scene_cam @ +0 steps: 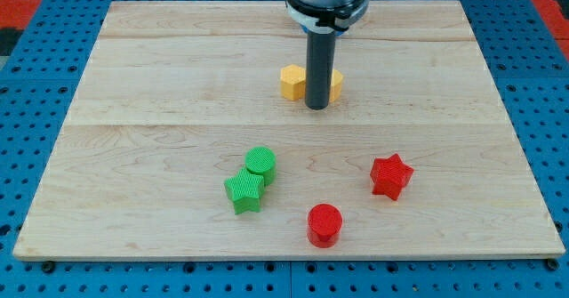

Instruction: Move the red star right to the blue cube

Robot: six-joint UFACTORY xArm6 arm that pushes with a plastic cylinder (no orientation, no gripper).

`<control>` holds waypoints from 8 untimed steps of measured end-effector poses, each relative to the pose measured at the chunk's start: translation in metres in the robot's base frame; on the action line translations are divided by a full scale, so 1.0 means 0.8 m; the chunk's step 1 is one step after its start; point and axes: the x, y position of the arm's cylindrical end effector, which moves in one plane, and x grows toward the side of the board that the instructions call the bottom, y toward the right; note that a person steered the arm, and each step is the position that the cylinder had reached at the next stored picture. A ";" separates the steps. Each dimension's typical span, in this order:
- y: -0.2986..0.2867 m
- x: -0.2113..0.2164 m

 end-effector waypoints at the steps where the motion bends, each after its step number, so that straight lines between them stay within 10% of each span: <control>1: 0.004 0.011; 8: 0.049 0.164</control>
